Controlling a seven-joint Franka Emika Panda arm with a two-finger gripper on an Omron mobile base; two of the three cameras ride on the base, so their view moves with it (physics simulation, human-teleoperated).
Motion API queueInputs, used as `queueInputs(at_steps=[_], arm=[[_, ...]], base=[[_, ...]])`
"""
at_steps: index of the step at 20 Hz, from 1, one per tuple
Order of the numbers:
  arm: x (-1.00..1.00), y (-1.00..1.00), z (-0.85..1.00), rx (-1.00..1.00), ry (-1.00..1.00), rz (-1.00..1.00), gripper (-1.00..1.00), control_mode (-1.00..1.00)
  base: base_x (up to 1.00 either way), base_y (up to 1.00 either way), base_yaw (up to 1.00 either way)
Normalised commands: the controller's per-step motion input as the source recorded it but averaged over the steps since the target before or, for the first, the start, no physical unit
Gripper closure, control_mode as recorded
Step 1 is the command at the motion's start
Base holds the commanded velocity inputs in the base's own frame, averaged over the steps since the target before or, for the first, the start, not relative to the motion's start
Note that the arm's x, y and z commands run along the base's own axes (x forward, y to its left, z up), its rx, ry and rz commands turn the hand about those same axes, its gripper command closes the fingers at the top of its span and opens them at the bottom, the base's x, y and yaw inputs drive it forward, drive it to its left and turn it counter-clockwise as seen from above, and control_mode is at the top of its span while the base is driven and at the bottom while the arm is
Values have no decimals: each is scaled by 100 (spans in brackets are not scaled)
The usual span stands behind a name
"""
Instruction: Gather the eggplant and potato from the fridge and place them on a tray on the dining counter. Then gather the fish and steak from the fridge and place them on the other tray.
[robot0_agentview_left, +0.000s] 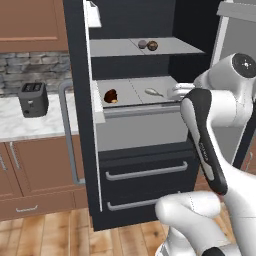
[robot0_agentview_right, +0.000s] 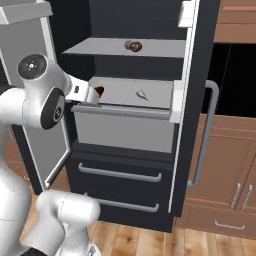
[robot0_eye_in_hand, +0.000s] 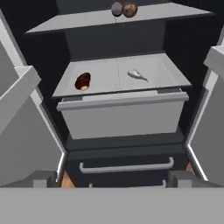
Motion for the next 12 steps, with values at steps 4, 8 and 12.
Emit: queueInputs(at_steps=[4,8,12], arm=[[-22,-10,-3,0,0,-15,-100,-100],[-50,-1,0,0,1,0,-100,-100],[-27,0,0,0,2,0,-100,-100]], base=[[0,0,0],[0,0,0],[0,0,0]])
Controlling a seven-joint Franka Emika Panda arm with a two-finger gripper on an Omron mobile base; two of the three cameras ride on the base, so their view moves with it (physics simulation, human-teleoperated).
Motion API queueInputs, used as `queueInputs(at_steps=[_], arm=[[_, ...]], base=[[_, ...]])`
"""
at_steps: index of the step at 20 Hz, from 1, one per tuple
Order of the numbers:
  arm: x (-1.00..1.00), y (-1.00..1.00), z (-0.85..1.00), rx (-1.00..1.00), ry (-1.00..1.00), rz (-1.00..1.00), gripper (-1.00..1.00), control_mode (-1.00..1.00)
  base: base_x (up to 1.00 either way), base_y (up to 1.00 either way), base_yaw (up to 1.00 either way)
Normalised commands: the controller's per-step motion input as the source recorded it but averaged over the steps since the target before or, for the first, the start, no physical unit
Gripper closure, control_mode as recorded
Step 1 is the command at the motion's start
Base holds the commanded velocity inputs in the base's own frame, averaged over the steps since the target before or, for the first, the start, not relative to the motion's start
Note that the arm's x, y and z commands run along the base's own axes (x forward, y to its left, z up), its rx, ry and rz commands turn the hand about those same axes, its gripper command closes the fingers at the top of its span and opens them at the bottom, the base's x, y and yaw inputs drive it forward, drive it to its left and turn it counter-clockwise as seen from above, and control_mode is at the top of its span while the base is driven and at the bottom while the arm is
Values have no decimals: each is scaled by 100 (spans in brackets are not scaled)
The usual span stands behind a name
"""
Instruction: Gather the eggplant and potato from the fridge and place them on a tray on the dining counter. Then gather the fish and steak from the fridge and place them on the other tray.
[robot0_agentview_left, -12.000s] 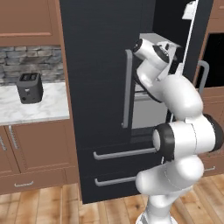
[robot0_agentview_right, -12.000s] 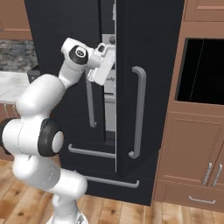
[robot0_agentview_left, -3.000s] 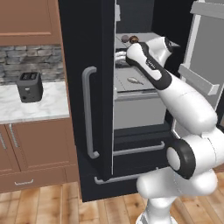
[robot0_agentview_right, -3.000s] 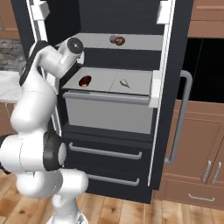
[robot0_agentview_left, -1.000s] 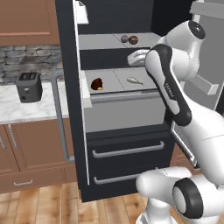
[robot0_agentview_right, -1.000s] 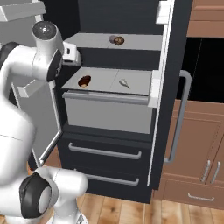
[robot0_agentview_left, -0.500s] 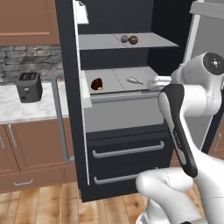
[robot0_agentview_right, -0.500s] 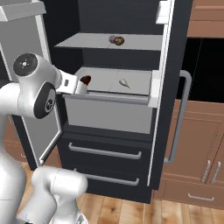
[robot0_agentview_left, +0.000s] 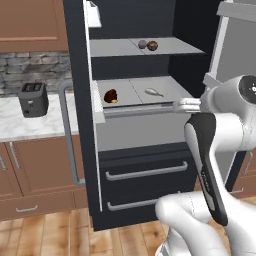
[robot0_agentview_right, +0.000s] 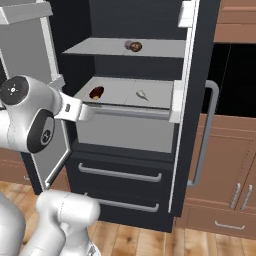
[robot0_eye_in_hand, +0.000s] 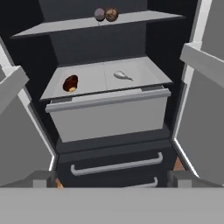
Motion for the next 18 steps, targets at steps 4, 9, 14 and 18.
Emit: queueInputs(at_steps=[4,9,14,18], arm=[[0,0,0,0,0,0,-100,100],[0,0,0,0,0,0,-100,100],[0,0,0,0,0,0,-100,100],[0,0,0,0,0,0,-100,100]], base=[[22,0,0],[93,-16,0],[100,-24,3],[100,-31,8]])
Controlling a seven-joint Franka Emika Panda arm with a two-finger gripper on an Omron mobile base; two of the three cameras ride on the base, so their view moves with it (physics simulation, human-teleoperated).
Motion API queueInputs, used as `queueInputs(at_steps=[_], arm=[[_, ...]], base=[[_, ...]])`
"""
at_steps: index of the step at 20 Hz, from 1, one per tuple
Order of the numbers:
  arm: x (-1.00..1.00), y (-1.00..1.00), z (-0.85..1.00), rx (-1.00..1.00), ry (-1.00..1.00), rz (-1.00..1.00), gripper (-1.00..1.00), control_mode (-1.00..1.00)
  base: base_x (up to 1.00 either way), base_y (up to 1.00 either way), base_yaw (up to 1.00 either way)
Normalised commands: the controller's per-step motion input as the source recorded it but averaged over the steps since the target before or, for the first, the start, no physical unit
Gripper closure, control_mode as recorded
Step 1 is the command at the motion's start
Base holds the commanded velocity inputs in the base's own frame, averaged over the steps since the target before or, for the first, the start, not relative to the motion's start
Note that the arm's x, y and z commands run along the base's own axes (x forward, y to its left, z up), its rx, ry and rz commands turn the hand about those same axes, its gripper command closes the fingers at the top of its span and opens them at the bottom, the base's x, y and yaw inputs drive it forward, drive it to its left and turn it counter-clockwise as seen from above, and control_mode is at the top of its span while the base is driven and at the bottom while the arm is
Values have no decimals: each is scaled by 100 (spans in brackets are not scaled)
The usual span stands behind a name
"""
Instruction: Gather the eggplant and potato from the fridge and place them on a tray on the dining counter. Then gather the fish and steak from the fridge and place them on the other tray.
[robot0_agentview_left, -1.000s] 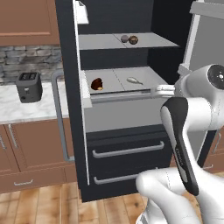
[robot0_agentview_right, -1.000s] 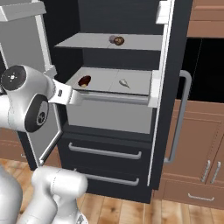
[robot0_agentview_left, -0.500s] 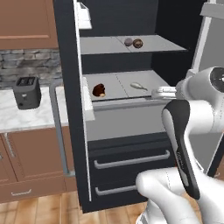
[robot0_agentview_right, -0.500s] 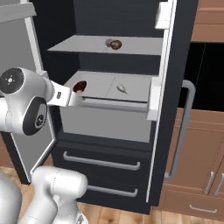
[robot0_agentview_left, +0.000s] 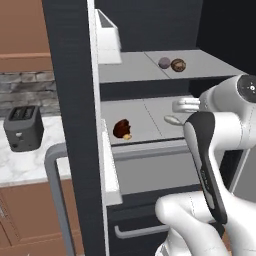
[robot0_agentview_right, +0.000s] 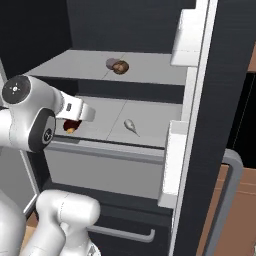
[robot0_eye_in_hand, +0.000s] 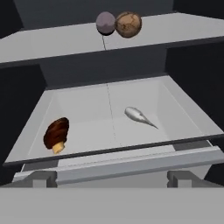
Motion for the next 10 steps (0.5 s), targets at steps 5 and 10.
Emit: queueInputs(at_steps=[5,10], arm=[[0,0,0,0,0,0,-100,100],[0,0,0,0,0,0,-100,100]], base=[[100,-44,15],[100,-46,23]])
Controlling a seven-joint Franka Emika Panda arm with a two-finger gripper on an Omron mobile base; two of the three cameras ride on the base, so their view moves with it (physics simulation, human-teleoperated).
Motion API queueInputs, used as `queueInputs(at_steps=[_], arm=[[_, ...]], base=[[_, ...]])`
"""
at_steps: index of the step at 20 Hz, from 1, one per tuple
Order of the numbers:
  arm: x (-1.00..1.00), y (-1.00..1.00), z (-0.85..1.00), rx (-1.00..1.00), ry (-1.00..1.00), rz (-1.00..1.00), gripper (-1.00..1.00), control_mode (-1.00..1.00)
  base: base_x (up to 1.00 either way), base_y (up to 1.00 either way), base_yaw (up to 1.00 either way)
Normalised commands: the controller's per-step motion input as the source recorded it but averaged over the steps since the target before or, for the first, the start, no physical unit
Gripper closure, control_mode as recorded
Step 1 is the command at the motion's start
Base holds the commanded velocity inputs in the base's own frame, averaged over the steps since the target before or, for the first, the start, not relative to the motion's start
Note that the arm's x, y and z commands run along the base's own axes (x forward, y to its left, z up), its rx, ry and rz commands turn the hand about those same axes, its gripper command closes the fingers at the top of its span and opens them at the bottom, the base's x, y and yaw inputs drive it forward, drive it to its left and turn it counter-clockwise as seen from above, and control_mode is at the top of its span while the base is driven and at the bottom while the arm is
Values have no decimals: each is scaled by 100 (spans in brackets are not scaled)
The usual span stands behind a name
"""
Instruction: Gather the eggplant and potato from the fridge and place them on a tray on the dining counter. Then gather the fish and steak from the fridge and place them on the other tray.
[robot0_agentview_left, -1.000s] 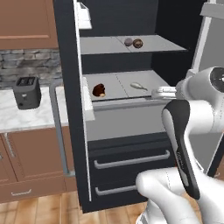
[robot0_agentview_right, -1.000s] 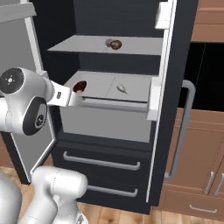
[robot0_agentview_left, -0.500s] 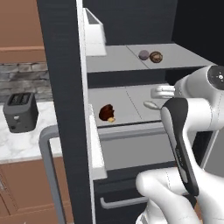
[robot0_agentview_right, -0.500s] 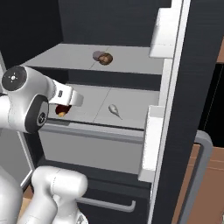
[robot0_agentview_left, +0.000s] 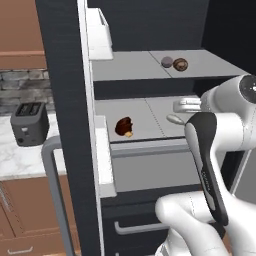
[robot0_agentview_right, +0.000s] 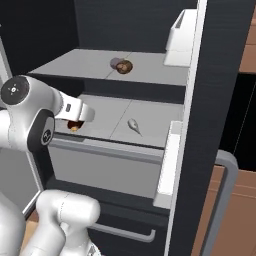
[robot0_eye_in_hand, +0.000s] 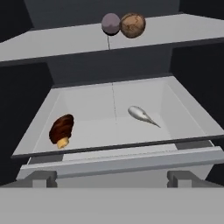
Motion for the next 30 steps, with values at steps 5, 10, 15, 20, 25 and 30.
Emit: queueInputs(at_steps=[5,10,15,20,25,30], arm=[[0,0,0,0,0,0,-100,100],[31,-5,0,1,1,0,-100,-100],[48,-29,60,2,3,0,-100,-100],[32,-22,71,-1,7,0,-100,-100],[56,-10,15,-9,14,0,-100,-100],[63,-32,0,-1,1,0,-100,-100]], base=[[58,-7,8],[20,0,1],[0,0,0],[0,0,0],[0,0,0],[0,0,0]])
